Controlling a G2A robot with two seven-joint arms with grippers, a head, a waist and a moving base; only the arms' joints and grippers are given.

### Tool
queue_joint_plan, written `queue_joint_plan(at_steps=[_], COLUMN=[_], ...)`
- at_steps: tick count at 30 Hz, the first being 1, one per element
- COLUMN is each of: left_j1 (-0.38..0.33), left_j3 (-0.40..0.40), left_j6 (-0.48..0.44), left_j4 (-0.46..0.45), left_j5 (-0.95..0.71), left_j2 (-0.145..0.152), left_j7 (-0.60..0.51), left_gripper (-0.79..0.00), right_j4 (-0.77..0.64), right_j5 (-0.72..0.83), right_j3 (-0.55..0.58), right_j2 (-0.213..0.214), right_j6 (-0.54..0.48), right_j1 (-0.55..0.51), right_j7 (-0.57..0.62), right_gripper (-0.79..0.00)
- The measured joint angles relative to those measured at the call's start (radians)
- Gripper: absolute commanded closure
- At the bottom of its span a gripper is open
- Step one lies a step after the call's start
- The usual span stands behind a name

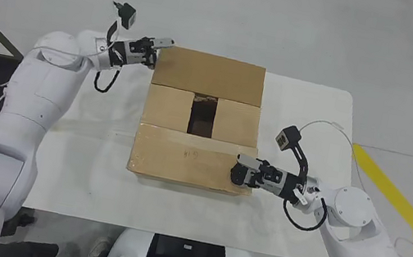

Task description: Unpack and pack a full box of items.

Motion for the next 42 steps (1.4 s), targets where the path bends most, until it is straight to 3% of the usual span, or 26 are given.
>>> queue_joint_plan(at_steps=[7,14,17,22,26,29,35,42], left_j1=[-0.048,-0.051,-0.018,0.100,0.209,0.261,0.272,0.211], left_j3=[0.017,-0.044,-0.095,-0.212,-0.296,-0.319,-0.289,-0.197], left_j6=[-0.053,-0.088,-0.082,-0.032,0.037,0.074,0.104,0.091], left_j4=[0.101,0.092,0.024,-0.164,-0.307,-0.366,-0.376,-0.275], left_j5=[-0.058,-0.055,-0.076,-0.116,-0.064,-0.017,0.019,0.021], left_j2=[-0.027,-0.002,0.022,0.071,0.104,0.115,0.110,0.081], left_j7=[-0.014,-0.008,-0.032,-0.064,-0.013,0.030,0.065,0.079], left_gripper=[-0.785,-0.785,-0.785,-0.785,-0.785,-0.785,-0.785,-0.785], right_j4=[0.000,0.000,0.000,0.000,0.000,0.000,0.000,0.000], right_j5=[0.000,0.000,0.000,0.000,0.000,0.000,0.000,0.000], right_j3=[0.000,0.000,0.000,0.000,0.000,0.000,0.000,0.000], right_j2=[0.000,0.000,0.000,0.000,0.000,0.000,0.000,0.000], right_j6=[0.000,0.000,0.000,0.000,0.000,0.000,0.000,0.000], right_j1=[0.000,0.000,0.000,0.000,0.000,0.000,0.000,0.000], right_j7=[0.000,0.000,0.000,0.000,0.000,0.000,0.000,0.000], right_gripper=[-0.785,-0.785,-0.785,-0.785,-0.785,-0.785,-0.785,-0.785])
